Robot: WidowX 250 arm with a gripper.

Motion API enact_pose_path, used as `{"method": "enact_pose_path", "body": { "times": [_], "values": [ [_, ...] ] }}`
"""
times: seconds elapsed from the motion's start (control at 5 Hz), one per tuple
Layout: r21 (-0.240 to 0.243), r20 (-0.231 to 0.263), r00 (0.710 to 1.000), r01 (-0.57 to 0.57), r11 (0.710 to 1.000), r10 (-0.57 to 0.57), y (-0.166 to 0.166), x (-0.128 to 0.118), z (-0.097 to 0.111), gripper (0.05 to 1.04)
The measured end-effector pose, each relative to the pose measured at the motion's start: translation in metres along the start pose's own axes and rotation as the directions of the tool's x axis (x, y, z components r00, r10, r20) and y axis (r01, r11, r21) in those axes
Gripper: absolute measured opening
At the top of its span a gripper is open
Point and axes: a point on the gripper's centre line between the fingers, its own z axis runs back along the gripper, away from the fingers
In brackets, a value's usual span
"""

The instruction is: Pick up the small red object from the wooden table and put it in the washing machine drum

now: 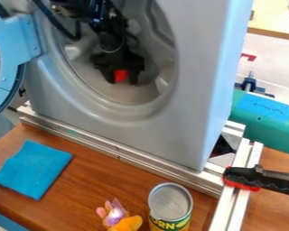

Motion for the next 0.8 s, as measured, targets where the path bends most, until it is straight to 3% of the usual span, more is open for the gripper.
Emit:
{"method": "enact_pose_path", "body": {
  "times": [0.2, 0.8],
  "values": [
    [0.008, -0.047, 0.999, -0.011, 1.0, 0.011, 0.0, 0.001, -0.002, 0.97],
    [-0.024, -0.073, 0.997, -0.009, 1.0, 0.007, -0.003, -0.012, 0.002, 0.97]
  ]
}}
